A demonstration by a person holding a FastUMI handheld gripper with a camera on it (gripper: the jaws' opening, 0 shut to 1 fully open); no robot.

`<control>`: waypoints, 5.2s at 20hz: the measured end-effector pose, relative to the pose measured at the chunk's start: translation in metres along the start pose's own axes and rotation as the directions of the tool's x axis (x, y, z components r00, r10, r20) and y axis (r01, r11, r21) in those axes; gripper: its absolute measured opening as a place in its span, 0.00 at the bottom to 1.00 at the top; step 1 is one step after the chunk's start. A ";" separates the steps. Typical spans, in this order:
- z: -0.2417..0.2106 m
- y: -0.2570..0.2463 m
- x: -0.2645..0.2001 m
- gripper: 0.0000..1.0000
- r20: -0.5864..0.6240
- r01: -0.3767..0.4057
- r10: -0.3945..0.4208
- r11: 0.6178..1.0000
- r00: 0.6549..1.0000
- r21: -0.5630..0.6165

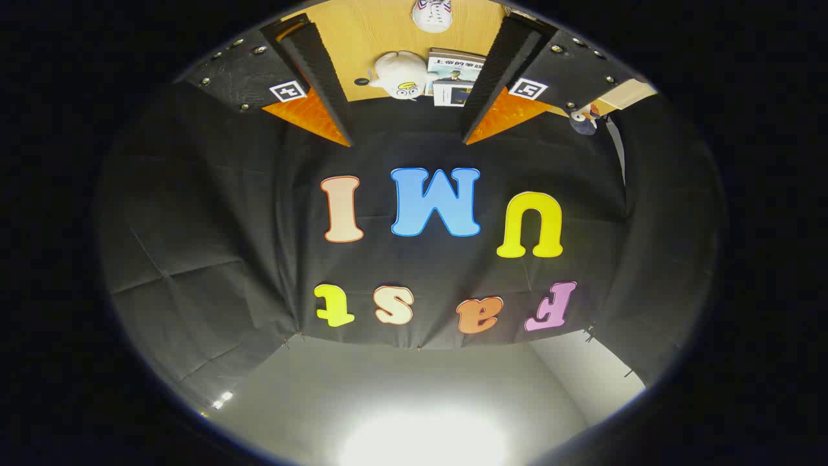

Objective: Open the storage box then place both shoes into the box .Put the left shoe in first, then the right shoe, with the right side of both shoes facing outward in a uniform manner.

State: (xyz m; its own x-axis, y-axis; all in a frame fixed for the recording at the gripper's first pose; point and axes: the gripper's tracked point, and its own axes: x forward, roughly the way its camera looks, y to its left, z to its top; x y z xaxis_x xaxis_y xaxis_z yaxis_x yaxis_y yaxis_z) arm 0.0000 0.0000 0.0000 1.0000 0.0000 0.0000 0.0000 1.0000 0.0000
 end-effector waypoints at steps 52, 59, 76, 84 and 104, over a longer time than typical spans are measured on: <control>-0.271 0.308 -0.023 0.96 -0.410 -0.293 0.880 0.468 0.238 0.834; -0.308 0.339 -0.036 0.96 -0.389 -0.139 0.908 0.410 0.155 0.902; -0.264 0.350 -0.036 0.06 -0.326 -0.036 0.937 0.333 0.129 0.942; -0.190 0.375 -0.034 0.06 -0.304 -0.130 0.942 0.322 0.143 0.938; -0.113 0.580 -0.073 0.07 -0.249 -0.325 0.968 0.229 -0.019 0.917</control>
State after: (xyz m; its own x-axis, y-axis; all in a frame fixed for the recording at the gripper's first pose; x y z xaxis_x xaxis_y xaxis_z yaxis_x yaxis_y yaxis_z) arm -0.0727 0.5805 -0.1131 -0.0189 0.9684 -0.2486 -0.3254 0.2291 0.9174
